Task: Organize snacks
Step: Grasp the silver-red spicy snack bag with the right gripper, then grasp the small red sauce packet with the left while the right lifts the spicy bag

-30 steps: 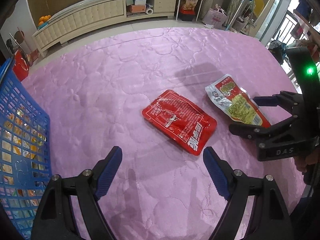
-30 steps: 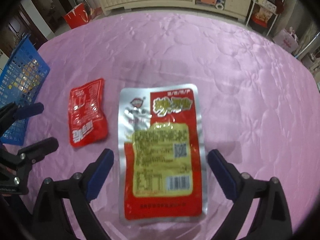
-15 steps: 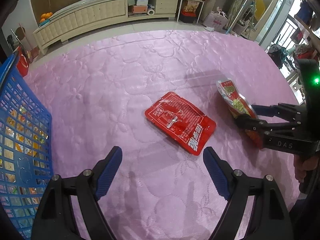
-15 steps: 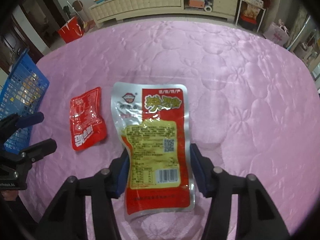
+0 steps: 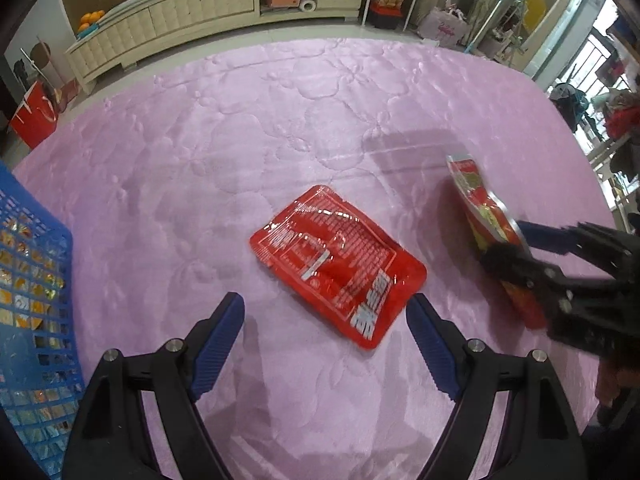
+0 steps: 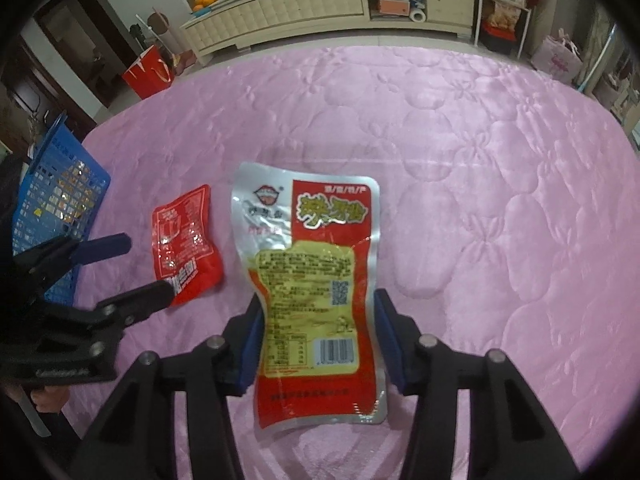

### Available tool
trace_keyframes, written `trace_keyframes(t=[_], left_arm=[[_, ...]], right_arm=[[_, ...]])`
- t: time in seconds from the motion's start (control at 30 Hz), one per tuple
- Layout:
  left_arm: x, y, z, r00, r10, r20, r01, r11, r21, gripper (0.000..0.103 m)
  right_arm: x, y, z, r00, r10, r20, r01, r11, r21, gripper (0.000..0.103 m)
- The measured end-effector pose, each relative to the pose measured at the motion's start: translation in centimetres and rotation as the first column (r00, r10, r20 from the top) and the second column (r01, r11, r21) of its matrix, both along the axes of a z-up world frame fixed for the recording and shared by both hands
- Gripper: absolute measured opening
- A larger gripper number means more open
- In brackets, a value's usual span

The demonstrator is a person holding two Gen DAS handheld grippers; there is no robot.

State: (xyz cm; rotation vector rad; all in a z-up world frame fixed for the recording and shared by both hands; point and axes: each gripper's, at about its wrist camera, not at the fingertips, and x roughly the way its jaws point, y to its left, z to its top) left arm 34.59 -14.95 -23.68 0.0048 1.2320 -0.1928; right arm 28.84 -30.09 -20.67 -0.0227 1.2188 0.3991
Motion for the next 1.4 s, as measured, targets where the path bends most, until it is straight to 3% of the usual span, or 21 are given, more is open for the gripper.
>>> trace_keyframes(t=[0.23, 0.57, 0.6, 0.73, 1.0, 1.07, 1.1, 1.23, 1.4], left_arm=[[2.3, -1.2, -0.6, 0.999, 0.034, -0.013, -0.034, 0.999, -0.018, 0.081], [3.9, -3.6, -1.1, 1.0, 0.018, 0.017, -0.019, 0.996, 0.089, 0.081], [4.0, -3.7, -1.0, 1.0, 0.024, 0.013, -0.025, 0.996, 0.087, 0.079], [3.8, -4.3, -0.6, 1.0, -0.015, 0.016, 0.014, 0.996, 0.084, 0.053], [2.5, -4.5, -0.3, 0.997, -0.074, 0.034, 0.071, 0.994, 0.08, 0.041], [1.9, -4.6, -0.1, 0.996, -0.084, 0.035, 0.082, 0.995, 0.058, 0.031], [1.0, -4.3, 0.1, 0.995, -0.091, 0.037, 0.09, 0.995, 0.032, 0.022], [-0.1, -5.1, 0.3, 0.991, -0.119, 0.06, 0.115, 0.991, 0.071, 0.015], [-0.3, -4.7, 0.3, 0.993, -0.111, 0.051, 0.11, 0.994, 0.025, 0.006]], right_arm=[[0.3, -0.6, -0.2, 1.0, -0.009, -0.013, 0.009, 0.999, 0.032, 0.055], [0.6, -0.5, -0.4, 0.999, -0.021, -0.024, 0.022, 1.0, 0.02, 0.059], [0.6, -0.6, -0.4, 0.999, -0.022, -0.025, 0.022, 1.0, 0.022, 0.059], [0.7, -0.7, -0.4, 0.999, -0.028, -0.025, 0.028, 0.999, 0.026, 0.059], [0.7, -1.3, -0.5, 0.999, -0.04, -0.02, 0.041, 0.998, 0.056, 0.059], [0.7, -1.7, -0.5, 0.999, -0.047, -0.02, 0.049, 0.996, 0.076, 0.06], [0.7, -1.6, -0.5, 0.999, -0.041, -0.019, 0.042, 0.997, 0.066, 0.06], [0.4, 0.2, -0.6, 1.0, 0.0, 0.016, 0.0, 0.999, -0.033, 0.061], [0.5, -0.2, -0.5, 1.0, -0.018, 0.025, 0.018, 1.0, -0.002, 0.059]])
